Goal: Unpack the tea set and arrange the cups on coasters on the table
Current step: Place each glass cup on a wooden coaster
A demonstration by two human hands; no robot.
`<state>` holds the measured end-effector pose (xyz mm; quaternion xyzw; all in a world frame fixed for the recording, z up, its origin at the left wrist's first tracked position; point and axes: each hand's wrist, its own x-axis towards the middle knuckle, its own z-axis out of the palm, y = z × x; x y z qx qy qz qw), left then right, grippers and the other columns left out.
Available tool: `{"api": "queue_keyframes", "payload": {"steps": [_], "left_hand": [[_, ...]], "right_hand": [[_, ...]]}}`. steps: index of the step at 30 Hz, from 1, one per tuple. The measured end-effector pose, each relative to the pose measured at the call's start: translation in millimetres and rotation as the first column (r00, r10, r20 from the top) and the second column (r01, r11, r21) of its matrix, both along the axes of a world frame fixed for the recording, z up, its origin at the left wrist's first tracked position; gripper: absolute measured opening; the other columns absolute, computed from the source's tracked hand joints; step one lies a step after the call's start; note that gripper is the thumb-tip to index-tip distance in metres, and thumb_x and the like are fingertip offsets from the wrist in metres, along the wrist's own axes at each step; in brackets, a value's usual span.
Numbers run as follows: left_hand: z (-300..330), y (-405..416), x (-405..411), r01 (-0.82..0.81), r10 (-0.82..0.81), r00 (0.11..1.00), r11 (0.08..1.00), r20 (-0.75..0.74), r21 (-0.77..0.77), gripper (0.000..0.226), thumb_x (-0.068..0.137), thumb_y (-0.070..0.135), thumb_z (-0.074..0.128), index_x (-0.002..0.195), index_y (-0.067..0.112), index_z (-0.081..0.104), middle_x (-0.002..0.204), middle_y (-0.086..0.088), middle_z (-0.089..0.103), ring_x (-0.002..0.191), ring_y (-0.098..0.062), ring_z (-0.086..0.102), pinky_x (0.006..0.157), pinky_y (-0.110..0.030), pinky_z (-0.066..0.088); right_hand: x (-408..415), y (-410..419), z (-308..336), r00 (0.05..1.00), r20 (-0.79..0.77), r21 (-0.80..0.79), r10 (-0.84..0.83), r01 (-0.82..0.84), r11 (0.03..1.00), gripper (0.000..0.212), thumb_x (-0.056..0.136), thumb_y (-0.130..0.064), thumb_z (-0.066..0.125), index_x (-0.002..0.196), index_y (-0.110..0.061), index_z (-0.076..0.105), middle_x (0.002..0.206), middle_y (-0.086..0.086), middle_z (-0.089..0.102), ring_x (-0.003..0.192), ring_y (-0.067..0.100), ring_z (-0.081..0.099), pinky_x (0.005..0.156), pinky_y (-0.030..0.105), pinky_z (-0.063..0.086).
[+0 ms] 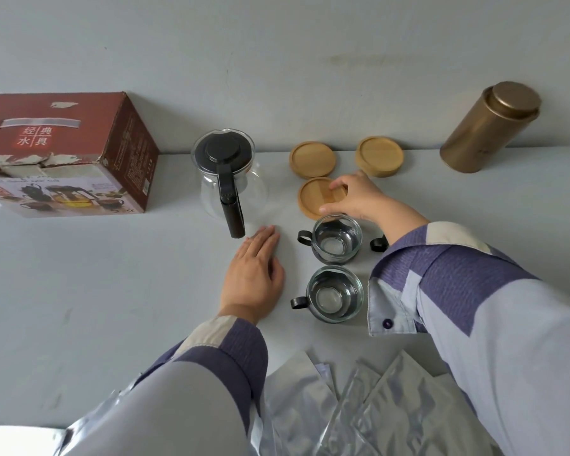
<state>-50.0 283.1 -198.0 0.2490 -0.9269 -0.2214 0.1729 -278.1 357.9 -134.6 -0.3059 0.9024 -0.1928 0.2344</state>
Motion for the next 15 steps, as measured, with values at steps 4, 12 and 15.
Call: {"api": "queue_keyframes", "payload": {"steps": [4,12,15], "left_hand": [[0.8,0.8,0.3,0.005,-0.005,1.000,1.000,-0.008,0.004,0.047,0.088,0.012,0.049,0.134,0.008,0.050,0.143,-0.002,0.046,0.134,-0.016,0.038,0.116,-0.027,0.018],[3.1,4.1,1.4,0.001,-0.001,1.000,1.000,0.014,-0.002,0.047,0.089,0.012,0.047,0.136,0.008,0.048,0.144,-0.006,0.044,0.134,-0.020,0.039,0.116,-0.028,0.019],[1.5,3.9,1.7,-0.007,0.007,1.000,1.000,0.015,-0.011,0.047,0.089,0.012,0.047,0.136,0.008,0.048,0.144,-0.007,0.044,0.134,-0.021,0.038,0.116,-0.027,0.018]], "right_hand": [[5.2,9.1,18.8,0.997,-0.020,-0.100,-0.077,0.074,0.992,0.049,0.085,-0.029,0.065,0.131,-0.021,0.048,0.141,0.008,0.036,0.125,0.024,0.045,0.099,0.032,0.037],[75.8,63.4,45.6,0.974,0.105,-0.401,-0.203,0.228,0.887,0.044,0.084,-0.005,0.051,0.126,-0.020,0.052,0.128,-0.001,0.054,0.100,0.008,0.052,0.083,0.019,0.037],[112.5,89.2,29.5,0.950,0.224,-0.452,-0.218,0.299,0.840,0.056,0.079,0.002,0.049,0.130,-0.019,0.044,0.131,-0.002,0.050,0.114,0.008,0.049,0.090,0.017,0.038]]}}
